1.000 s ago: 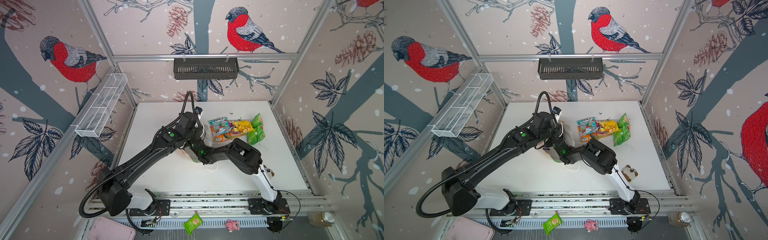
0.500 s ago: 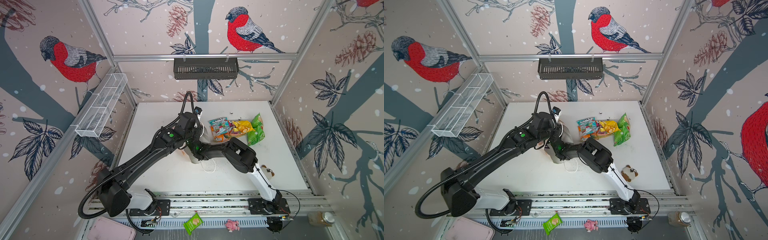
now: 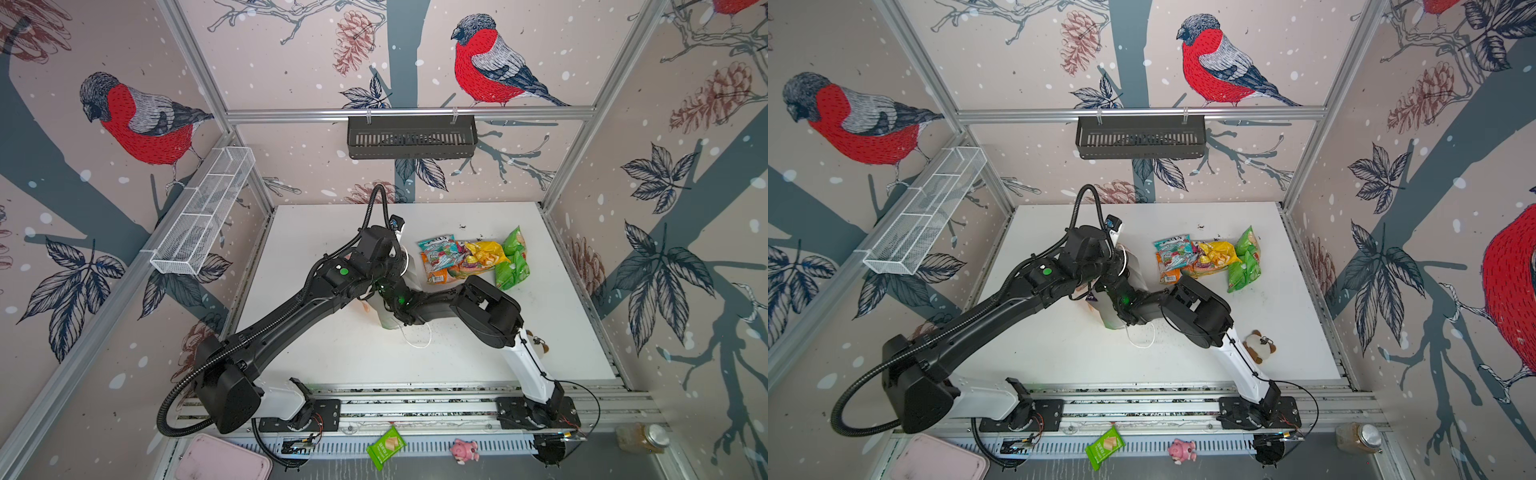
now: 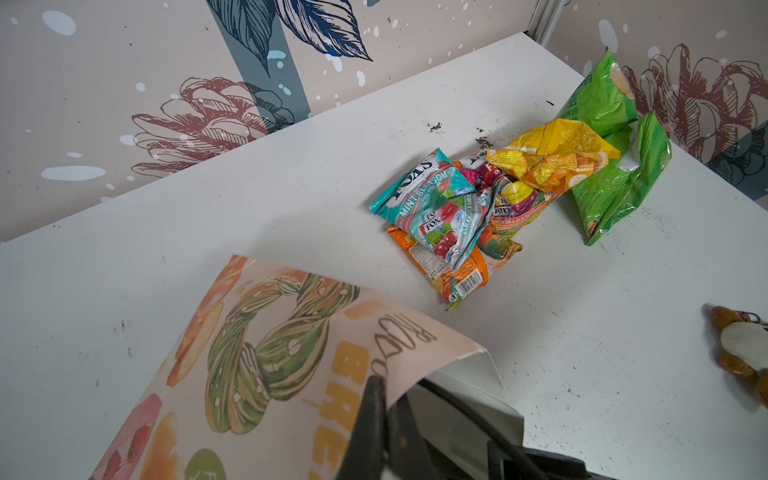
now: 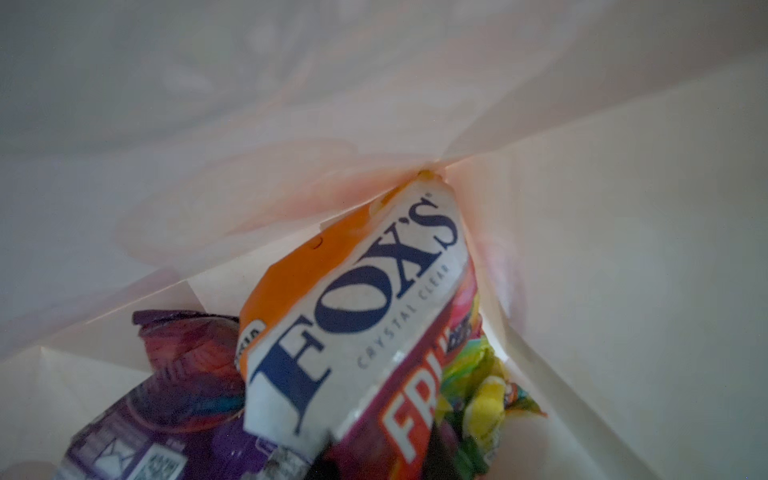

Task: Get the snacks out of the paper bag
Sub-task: 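Close the right gripper on the Fox's Fruits packet inside the bag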

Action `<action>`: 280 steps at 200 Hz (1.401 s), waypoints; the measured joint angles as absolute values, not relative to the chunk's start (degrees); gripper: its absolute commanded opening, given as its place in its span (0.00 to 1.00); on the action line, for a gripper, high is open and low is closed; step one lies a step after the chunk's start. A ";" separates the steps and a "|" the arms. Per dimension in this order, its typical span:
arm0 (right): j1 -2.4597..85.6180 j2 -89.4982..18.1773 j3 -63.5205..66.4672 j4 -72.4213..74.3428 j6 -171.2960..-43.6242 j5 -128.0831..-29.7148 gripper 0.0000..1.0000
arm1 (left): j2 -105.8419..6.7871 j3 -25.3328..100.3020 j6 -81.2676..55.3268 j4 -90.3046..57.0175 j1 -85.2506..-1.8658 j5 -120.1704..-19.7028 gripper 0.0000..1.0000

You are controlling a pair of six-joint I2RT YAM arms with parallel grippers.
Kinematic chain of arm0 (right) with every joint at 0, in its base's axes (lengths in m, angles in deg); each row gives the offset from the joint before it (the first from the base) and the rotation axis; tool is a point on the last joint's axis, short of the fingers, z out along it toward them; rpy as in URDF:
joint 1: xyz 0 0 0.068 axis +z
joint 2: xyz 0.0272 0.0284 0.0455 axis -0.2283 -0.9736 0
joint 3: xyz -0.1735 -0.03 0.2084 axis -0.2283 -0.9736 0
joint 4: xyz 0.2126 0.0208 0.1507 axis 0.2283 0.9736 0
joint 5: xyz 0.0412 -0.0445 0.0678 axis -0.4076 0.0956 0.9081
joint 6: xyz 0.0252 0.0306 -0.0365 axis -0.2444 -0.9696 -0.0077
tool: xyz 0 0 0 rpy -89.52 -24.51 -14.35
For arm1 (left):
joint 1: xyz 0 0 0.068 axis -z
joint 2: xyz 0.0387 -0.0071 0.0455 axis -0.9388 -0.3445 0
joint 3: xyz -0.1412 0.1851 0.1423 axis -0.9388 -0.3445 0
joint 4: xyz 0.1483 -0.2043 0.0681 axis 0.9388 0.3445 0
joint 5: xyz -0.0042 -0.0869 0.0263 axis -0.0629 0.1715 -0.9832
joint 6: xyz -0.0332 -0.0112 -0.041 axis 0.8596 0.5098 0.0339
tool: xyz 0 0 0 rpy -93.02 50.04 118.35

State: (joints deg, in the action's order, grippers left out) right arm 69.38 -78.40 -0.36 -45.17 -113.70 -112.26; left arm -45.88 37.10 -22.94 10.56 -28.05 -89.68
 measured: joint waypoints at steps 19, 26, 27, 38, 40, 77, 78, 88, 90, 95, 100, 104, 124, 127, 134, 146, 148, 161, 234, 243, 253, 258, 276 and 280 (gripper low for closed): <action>69.71 -77.33 -1.61 -46.24 -113.03 -112.28 0.17 | -45.93 37.08 -22.53 10.49 -28.11 -90.27 0.00; 69.79 -77.00 -1.98 -46.57 -112.57 -112.28 0.17 | -45.99 37.08 -22.53 10.49 -28.13 -90.55 0.00; 69.82 -76.94 -2.04 -46.61 -112.52 -112.26 0.17 | -46.01 37.08 -22.53 10.49 -28.13 -90.60 0.00; 69.90 -76.48 -2.63 -46.70 -112.37 -112.26 0.17 | -46.17 37.10 -22.48 10.43 -28.16 -91.10 0.00; 69.93 -76.41 -2.74 -46.72 -112.35 -112.26 0.17 | -46.21 37.10 -22.46 10.41 -28.16 -91.14 0.00; 70.14 -75.65 -3.49 -46.85 -112.09 -112.26 0.16 | -46.26 37.10 -22.48 10.12 -28.48 -91.51 0.00; 70.14 -75.62 -3.49 -46.85 -112.09 -112.26 0.16 | -46.26 37.10 -22.48 10.12 -28.51 -91.51 0.00; 70.14 -75.34 -3.44 -46.50 -112.11 -112.26 0.15 | -46.26 36.95 -22.51 9.84 -28.90 -91.54 0.00; 70.14 -75.27 -3.44 -46.39 -112.11 -112.26 0.15 | -46.23 36.84 -22.51 9.62 -29.03 -91.54 0.00; 70.14 -74.99 -3.40 -45.91 -112.13 -112.20 0.14 | -46.17 36.57 -22.51 9.25 -29.31 -91.54 0.00; 70.14 -74.66 -3.40 -45.32 -112.15 -111.98 0.14 | -46.01 36.16 -22.53 8.66 -29.66 -91.47 0.00; 70.14 -74.33 -3.40 -44.73 -112.13 -111.78 0.14 | -45.80 35.74 -22.53 8.09 -30.04 -91.34 0.00; 70.17 -72.06 -4.34 -42.15 -112.17 -110.91 0.14 | -44.27 33.56 -22.55 5.49 -32.00 -90.12 0.00; 70.14 -71.71 -4.62 -41.80 -112.13 -110.80 0.14 | -43.96 33.25 -22.55 4.96 -32.24 -89.85 0.00; 70.14 -70.82 -5.45 -41.15 -112.09 -110.64 0.14 | -43.46 32.71 -22.57 4.35 -32.55 -89.05 0.00; 70.14 -69.55 -6.63 -40.25 -112.17 -110.49 0.13 | -43.17 32.20 -22.59 3.24 -32.81 -87.93 0.00; 70.14 -69.39 -6.79 -40.19 -112.17 -110.49 0.13 | -43.15 32.20 -22.62 3.17 -32.83 -87.84 0.00; 70.10 -68.04 -8.01 -39.07 -112.20 -110.54 0.13 | -43.02 32.14 -22.97 2.58 -32.92 -86.97 0.00; 70.12 -60.89 -10.92 -31.97 -113.81 -109.11 0.11 | -41.91 31.11 -23.99 -1.64 -33.16 -87.41 0.00; 70.12 -60.00 -11.09 -30.81 -113.90 -108.55 0.11 | -41.67 31.04 -23.99 -1.86 -33.18 -87.43 0.00; 70.14 -59.30 -11.27 -30.48 -113.95 -108.24 0.11 | -41.56 31.02 -23.97 -2.03 -33.18 -87.52 0.00; 70.14 -58.97 -11.31 -30.22 -113.99 -108.17 0.11 | -41.56 31.04 -23.97 -2.16 -33.18 -87.71 0.00; 70.17 -57.99 -11.33 -29.02 -113.99 -108.24 0.11 | -41.88 31.42 -23.93 -2.18 -33.18 -89.07 0.00; 70.17 -57.83 -11.33 -28.93 -113.95 -108.24 0.10 | -41.99 31.52 -23.93 -2.03 -33.18 -89.44 0.00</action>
